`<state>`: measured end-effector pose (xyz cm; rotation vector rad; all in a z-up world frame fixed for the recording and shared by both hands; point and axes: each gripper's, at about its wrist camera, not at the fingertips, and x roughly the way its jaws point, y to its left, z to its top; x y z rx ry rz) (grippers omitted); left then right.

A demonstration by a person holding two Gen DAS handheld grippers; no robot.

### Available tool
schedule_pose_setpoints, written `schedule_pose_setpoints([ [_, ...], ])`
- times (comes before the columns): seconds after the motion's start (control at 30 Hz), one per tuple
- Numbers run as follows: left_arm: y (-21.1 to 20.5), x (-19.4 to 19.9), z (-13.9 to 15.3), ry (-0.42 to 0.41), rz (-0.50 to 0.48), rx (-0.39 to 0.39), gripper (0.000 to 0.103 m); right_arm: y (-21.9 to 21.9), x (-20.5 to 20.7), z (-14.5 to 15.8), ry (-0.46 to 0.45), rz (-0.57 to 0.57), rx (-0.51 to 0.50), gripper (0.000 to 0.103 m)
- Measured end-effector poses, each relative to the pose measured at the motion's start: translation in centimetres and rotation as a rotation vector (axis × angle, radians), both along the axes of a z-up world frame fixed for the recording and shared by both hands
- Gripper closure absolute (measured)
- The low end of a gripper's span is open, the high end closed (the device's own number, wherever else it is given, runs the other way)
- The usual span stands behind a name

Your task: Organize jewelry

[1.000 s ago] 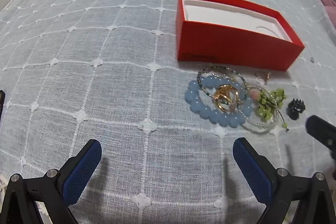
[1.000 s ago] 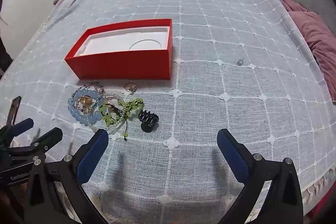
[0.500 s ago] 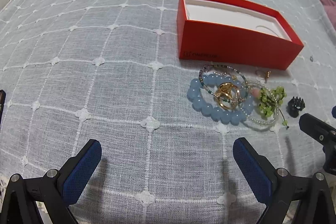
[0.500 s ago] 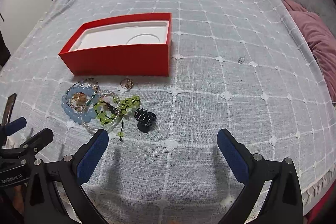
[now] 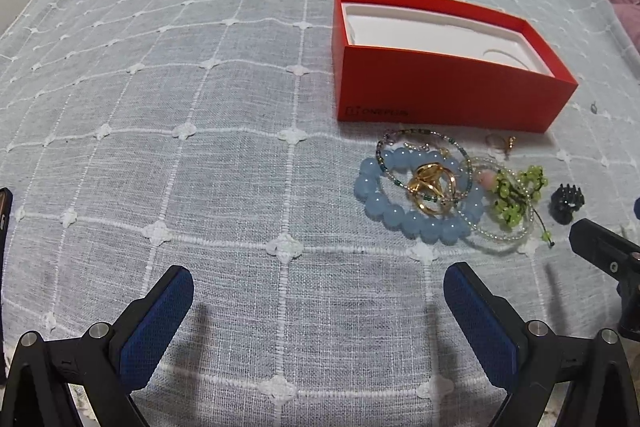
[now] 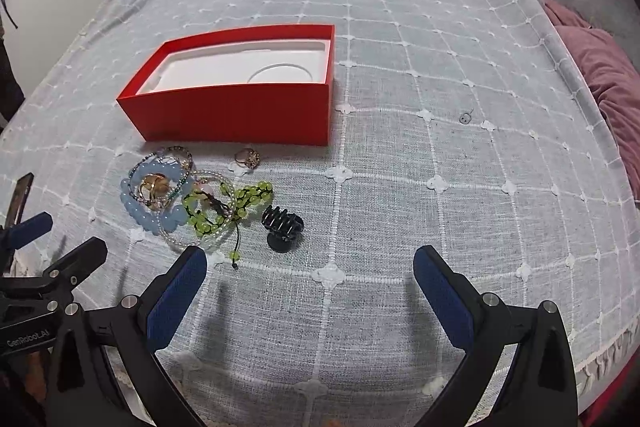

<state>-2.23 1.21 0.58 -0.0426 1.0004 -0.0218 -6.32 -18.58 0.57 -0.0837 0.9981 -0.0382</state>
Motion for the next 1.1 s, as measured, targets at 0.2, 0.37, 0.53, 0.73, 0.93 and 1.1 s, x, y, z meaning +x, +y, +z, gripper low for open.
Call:
schedule_pose_setpoints([
  [0.2, -0.3, 0.2, -0.2, 0.002, 0.001, 0.0, 0.0, 0.2, 0.0, -0.2, -0.003, -0.002, -0.006, 0.0],
  [0.37, -0.5, 0.3, -0.1, 0.0, 0.0, -0.004, 0.0, 0.2, 0.0, -0.3, 0.001, 0.0, -0.004, 0.0],
  [0.53, -1.0, 0.4, -0.2, 0.0, -0.004, 0.002, 0.0, 0.2, 0.0, -0.3, 0.002, 0.003, -0.001, 0.0],
  [0.73, -1.3, 0.1, -0.4, -0.002, -0.001, 0.005, 0.0, 0.4, -0.1, -0.3, 0.004, 0.008, 0.001, 0.0],
  [0.93, -0.7, 0.1, -0.5, -0.007, -0.001, 0.003, 0.0, 0.5, -0.2, -0.5, 0.006, 0.014, 0.0, 0.0],
  [1.1, -0.4, 0.0, -0.5, -0.008, -0.003, 0.003, 0.0, 0.6, -0.2, -0.6, 0.008, 0.013, 0.001, 0.0],
])
